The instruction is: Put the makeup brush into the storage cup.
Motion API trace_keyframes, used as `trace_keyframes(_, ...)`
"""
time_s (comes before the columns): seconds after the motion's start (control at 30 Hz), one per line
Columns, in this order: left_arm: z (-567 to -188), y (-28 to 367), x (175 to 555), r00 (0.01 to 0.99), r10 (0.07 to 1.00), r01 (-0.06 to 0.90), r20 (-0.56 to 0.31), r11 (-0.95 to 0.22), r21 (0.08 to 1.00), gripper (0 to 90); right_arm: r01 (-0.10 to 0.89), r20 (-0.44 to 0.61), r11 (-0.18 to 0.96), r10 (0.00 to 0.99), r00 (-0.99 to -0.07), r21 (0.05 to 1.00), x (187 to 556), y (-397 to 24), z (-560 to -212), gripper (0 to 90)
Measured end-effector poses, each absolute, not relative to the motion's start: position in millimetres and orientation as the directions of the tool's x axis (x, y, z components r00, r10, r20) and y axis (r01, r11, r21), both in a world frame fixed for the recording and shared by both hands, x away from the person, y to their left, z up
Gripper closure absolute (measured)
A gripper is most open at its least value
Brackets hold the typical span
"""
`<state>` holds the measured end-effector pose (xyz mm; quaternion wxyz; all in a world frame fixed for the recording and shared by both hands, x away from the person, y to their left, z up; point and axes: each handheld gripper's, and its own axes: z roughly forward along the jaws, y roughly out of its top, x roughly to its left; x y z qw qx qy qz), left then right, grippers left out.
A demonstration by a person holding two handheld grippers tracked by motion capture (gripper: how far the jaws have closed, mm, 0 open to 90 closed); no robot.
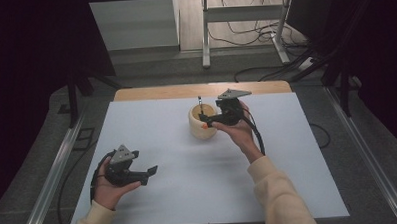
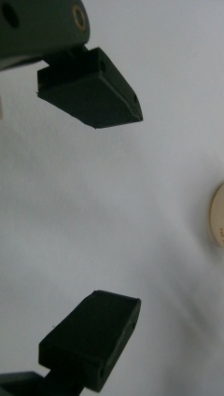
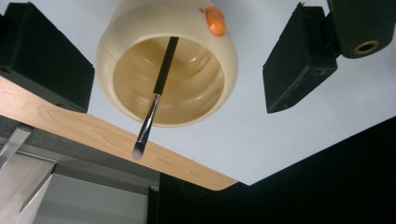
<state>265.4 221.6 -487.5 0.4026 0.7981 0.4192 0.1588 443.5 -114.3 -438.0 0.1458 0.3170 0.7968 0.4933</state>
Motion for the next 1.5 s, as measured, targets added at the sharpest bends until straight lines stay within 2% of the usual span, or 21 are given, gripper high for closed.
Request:
trace_keyframes(0.27, -490.0, 226.1, 262.8, 0.584, 0.808, 0.552, -0.082, -0.321, 0.769, 11.9, 0.338, 0.051, 0.347, 0.627, -0.777, 0.875, 429.5, -129.6, -430.7, 9.8)
trace_keyframes(0.67, -490.4, 224.5, 257.3, 0.589, 0.805, 0.545, -0.075, -0.326, 0.773, 12.1, 0.323, 0.061, 0.330, 0.610, -0.790, 0.887, 394.6, -154.0, -435.8, 11.8)
trace_keyframes(0.9, -490.1, 226.8, 251.5, 0.577, 0.813, 0.548, -0.072, -0.321, 0.773, 12.1, 0.280, 0.020, 0.355, 0.588, -0.808, 0.892, 378.0, -164.7, -433.5, 12.1)
trace_keyframes(1.5, -493.6, 225.6, 255.1, 0.587, 0.806, 0.547, -0.074, -0.327, 0.770, 12.1, 0.320, -0.001, 0.387, 0.639, -0.769, 0.865, 355.7, -205.8, -447.3, 12.2)
